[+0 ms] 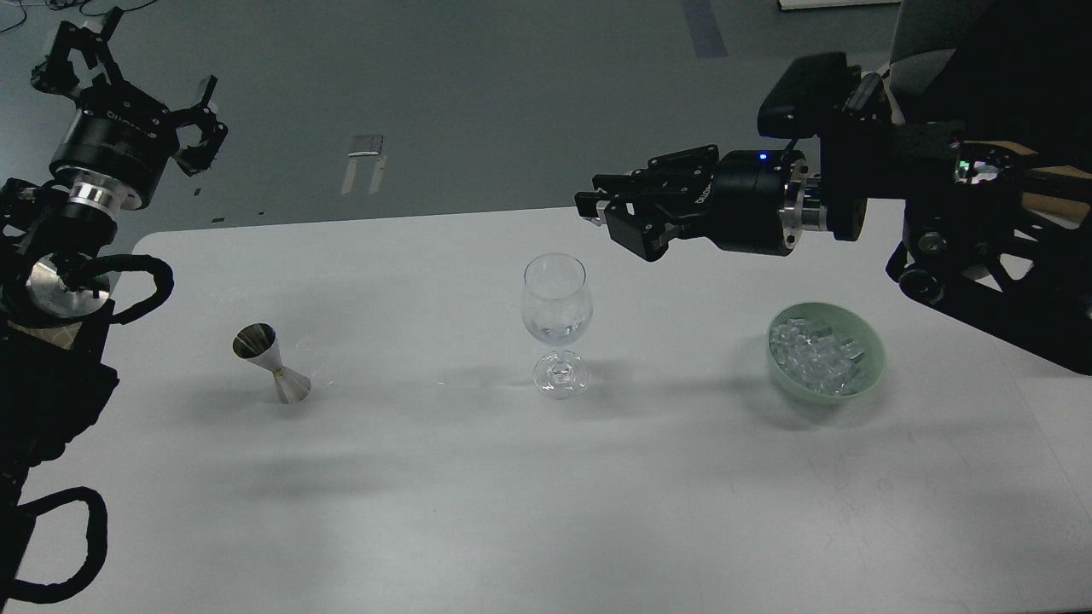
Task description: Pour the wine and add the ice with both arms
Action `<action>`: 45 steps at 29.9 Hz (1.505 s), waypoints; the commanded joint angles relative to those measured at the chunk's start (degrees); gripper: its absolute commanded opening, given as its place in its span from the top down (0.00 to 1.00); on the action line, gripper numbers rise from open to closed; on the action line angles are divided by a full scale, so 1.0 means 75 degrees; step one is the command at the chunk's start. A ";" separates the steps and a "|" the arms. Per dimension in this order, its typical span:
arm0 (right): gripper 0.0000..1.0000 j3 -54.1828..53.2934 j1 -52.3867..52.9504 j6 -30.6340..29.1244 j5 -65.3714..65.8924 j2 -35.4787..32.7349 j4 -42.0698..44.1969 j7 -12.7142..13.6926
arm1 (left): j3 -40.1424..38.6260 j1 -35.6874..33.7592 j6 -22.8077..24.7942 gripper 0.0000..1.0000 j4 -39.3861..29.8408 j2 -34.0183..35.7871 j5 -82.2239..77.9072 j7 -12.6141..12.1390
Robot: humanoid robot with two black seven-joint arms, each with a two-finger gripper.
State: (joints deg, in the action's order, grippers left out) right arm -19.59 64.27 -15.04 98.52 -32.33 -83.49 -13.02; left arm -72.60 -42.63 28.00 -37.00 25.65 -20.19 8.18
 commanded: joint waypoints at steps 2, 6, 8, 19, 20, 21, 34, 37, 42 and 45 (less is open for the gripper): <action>0.91 -0.0001 -0.0014 -0.0175 0.0200 0.0432 0.0304 0.0001 | 0.0001 0.0013 0.0000 0.02 0.0000 0.0002 0.0009 -0.0001; 0.91 0.0011 -0.0038 -0.0292 0.0235 0.0701 0.0538 0.0001 | 0.0001 0.0013 0.0000 0.02 0.0000 -0.0010 -0.0003 -0.0012; 0.91 0.0046 -0.0061 -0.0386 0.0235 0.0737 0.0538 0.0001 | 0.0001 0.0013 0.0000 0.02 0.0000 -0.0010 -0.0003 -0.0012; 0.88 0.0316 -0.0061 -0.0433 0.0235 0.0749 0.0550 0.0001 | 0.0001 0.0036 0.0000 0.02 0.0000 -0.0022 0.0009 -0.0012; 0.88 0.0316 -0.0061 -0.0433 0.0235 0.0749 0.0550 0.0001 | 0.0001 0.0036 0.0000 0.02 0.0000 -0.0022 0.0009 -0.0013; 0.86 0.0316 -0.0061 -0.0433 0.0235 0.0749 0.0550 0.0001 | 0.0001 0.0036 0.0000 0.02 0.0000 -0.0022 0.0009 -0.0001; 0.57 0.0304 -0.0038 -0.0421 0.0258 0.0819 0.0562 0.0118 | 0.0001 0.0024 0.0000 0.02 0.0000 -0.0010 0.0009 -0.0013; 0.53 0.0292 -0.0038 -0.0421 0.0258 0.0807 0.0562 0.0118 | 0.0001 0.0024 0.0000 0.02 0.0000 -0.0010 0.0009 -0.0013; 0.38 0.0140 -0.0026 -0.0374 0.0212 0.0795 0.0562 0.0118 | 0.0001 0.0013 0.0000 0.02 0.0000 -0.0010 0.0009 -0.0013; 0.14 -0.0292 -0.0049 -0.0328 0.0130 0.0760 0.0585 0.0118 | 0.0001 0.0001 0.0000 0.02 0.0000 0.0002 0.0009 -0.0013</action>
State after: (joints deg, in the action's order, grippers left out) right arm -19.14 64.07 -17.86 100.03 -26.42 -79.27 -12.13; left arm -72.60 -42.54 28.00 -37.00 25.58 -20.13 8.10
